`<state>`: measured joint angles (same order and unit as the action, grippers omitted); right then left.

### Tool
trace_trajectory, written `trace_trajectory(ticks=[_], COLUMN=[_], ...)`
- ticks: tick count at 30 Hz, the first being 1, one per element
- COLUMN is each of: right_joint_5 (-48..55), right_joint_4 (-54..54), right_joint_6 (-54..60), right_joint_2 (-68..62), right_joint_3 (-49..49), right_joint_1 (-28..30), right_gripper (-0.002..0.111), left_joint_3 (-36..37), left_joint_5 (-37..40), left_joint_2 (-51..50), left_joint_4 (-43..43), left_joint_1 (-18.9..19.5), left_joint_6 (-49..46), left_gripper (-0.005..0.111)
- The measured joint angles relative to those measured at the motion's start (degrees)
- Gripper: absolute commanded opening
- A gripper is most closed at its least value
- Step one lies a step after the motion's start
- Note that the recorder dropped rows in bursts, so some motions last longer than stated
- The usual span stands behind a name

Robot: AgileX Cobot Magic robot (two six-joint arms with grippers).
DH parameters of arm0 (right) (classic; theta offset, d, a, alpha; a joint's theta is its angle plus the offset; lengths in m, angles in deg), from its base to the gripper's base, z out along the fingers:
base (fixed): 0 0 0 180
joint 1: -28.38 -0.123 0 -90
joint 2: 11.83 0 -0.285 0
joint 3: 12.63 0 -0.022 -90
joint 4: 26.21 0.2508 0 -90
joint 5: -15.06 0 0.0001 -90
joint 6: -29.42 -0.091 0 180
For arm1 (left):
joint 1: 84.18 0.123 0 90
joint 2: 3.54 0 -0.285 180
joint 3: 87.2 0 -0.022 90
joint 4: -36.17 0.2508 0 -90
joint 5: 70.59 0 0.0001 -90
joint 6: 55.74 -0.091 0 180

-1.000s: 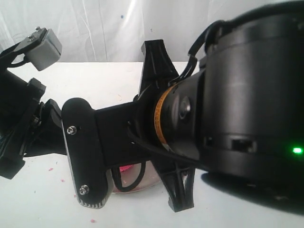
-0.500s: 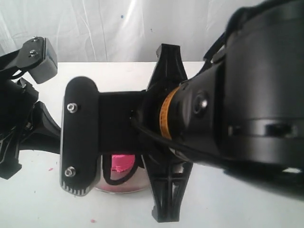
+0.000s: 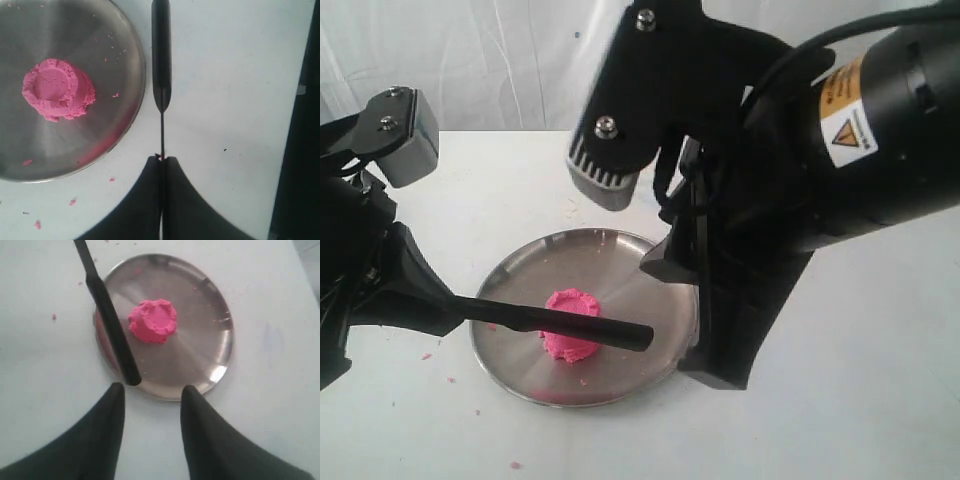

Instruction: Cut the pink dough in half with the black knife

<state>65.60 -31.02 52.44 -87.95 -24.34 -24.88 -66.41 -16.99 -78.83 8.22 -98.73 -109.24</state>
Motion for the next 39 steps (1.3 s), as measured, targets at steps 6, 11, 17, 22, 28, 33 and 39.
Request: trace_trajectory(ticks=[6,11,17,22,28,33,39], right_joint_5=[0.92,1.53,1.18,0.70,-1.88,-4.16,-5.20], right_joint_4=[18.37,25.55,30.35,31.21,32.49,32.89,32.99], right_joint_6=[16.02,24.98,31.20,33.06,34.84,35.63,36.12], right_joint_2=[-3.46,-5.92,-6.82,-6.95,-7.19,-7.19,-8.19], right_joint_3=[-1.75,-2.10,-2.47,-5.51,-7.45,-7.45,-7.45], right_joint_1=[7.99,11.90,13.05,13.14,13.14,13.14,13.14], right_gripper=[0.036,0.036,0.036,0.036,0.036,0.036,0.036], left_joint_3=[0.00,0.00,0.00,0.00,0.00,0.00,0.00], left_joint_5=[1.70,2.27,2.27,1.25,0.88,0.88,0.88], left_joint_2=[2.41,2.86,2.96,2.96,2.96,2.96,2.96], left_joint_4=[-2.12,-3.36,-3.92,-4.13,-4.25,-5.04,-5.58], left_joint_1=[0.00,0.00,0.00,0.00,0.00,0.00,0.00], left_joint_6=[-4.10,-5.11,-6.30,-6.43,-6.54,-6.54,-6.54], left_gripper=[0.000,0.000,0.000,0.000,0.000,0.000,0.000])
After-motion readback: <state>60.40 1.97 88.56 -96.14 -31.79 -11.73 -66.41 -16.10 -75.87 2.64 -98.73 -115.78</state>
